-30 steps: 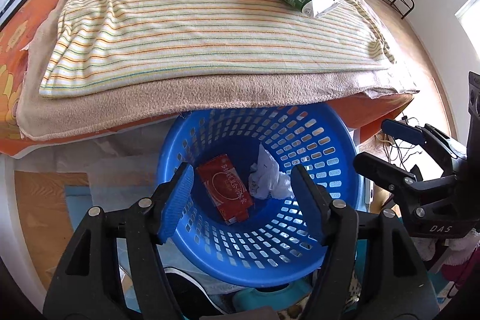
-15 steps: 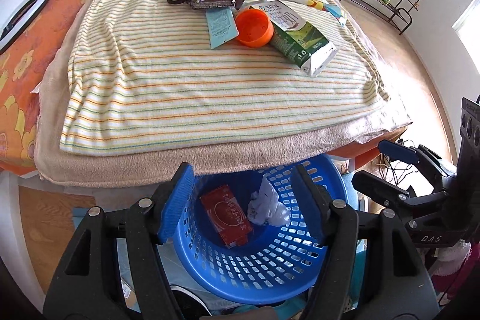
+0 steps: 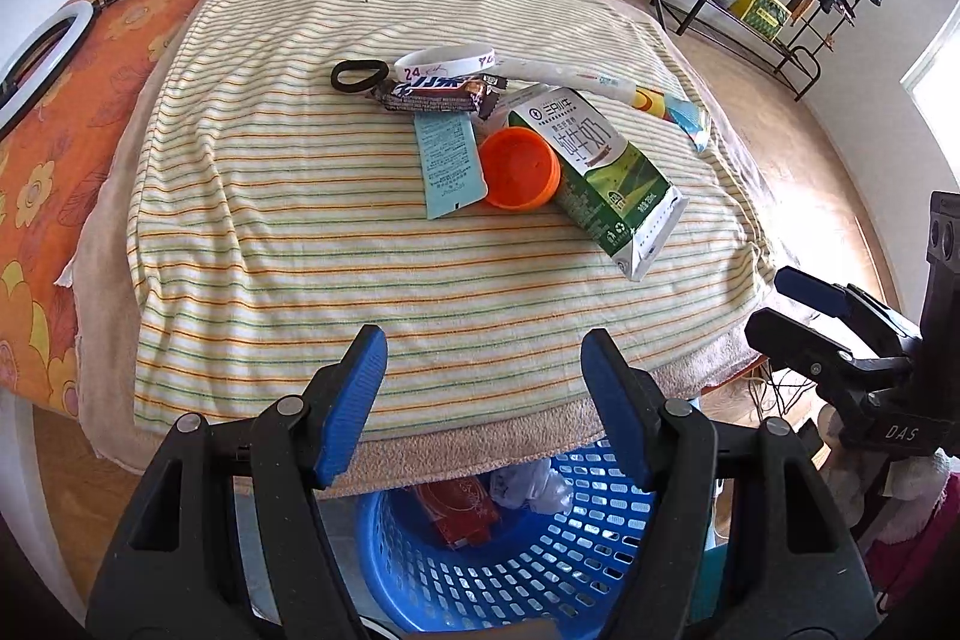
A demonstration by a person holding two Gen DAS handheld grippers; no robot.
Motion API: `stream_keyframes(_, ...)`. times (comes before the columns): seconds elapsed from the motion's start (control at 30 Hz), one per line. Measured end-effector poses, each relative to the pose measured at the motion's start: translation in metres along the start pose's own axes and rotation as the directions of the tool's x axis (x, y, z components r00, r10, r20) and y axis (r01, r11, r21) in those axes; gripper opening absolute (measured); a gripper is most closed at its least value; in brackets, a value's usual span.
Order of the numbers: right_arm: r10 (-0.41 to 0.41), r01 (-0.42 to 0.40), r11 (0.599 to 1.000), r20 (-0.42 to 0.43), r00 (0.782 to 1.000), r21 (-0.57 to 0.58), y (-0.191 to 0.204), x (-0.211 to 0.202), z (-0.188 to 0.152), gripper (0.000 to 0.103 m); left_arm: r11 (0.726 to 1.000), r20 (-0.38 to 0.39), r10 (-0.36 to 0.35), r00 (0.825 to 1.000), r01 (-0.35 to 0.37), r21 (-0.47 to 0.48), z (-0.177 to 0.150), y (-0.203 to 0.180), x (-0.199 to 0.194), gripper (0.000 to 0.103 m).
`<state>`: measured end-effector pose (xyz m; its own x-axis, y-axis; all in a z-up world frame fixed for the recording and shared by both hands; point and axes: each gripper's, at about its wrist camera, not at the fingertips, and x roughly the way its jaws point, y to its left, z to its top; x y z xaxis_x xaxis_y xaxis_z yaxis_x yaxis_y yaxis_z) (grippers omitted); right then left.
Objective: Collect trash
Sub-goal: 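Move both tools back over the remaining trash on the towel, then grasp the orange cap with the left tool while the right tool grasps the milk carton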
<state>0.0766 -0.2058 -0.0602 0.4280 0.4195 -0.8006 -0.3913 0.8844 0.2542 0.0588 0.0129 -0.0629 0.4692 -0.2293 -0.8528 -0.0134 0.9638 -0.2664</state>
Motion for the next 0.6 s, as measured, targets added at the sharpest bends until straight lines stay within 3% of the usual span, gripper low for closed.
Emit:
stream_keyframes(0.2, -0.006, 0.005, 0.999, -0.017, 1.000, -0.045, -0.009, 0.019, 0.022, 0.093, 0.999, 0.020, -0.033, 0.999, 0.034, -0.030, 0.016, 0.001, 0.007, 0.069)
stream_keyframes(0.33, -0.012, 0.009, 0.998, -0.040, 0.999, -0.067, -0.018, 0.036, 0.030, 0.093, 0.997, 0.021, -0.070, 0.997, 0.071, -0.025, 0.032, -0.007, 0.013, 0.053)
stream_keyframes(0.5, -0.028, 0.024, 0.988, -0.029, 0.999, -0.152, -0.019, 0.048, 0.040, 0.095, 0.993, 0.029, -0.114, 0.993, 0.115, -0.033, 0.057, -0.016, 0.028, 0.053)
stream_keyframes(0.6, -0.027, 0.024, 0.978, -0.012, 1.000, -0.207, -0.014, 0.050, 0.047, 0.101, 0.991, 0.018, -0.132, 0.991, 0.133, -0.034, 0.071, -0.019, 0.043, 0.041)
